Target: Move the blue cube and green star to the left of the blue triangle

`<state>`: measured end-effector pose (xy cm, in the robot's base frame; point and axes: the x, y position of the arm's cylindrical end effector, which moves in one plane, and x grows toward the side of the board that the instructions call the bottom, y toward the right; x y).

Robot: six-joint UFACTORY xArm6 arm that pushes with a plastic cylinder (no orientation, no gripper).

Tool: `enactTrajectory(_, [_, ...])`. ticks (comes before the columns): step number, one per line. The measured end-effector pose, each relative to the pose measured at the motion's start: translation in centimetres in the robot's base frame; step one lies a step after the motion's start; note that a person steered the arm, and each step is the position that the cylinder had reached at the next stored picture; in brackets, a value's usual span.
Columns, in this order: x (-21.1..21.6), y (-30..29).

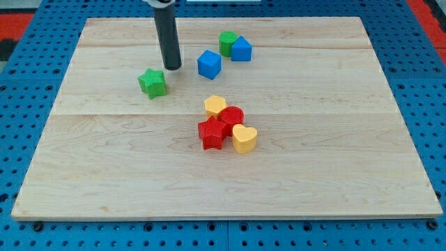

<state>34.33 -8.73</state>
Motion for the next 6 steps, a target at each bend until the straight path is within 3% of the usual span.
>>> enactTrajectory(1, [1.4,3.7])
enactTrajectory(2, [-2.9,7.3])
enactTrajectory(3, [-1.8,7.2])
enactTrajectory(5, [6.1,-2.0])
enactTrajectory(6, [7.1,-8.0])
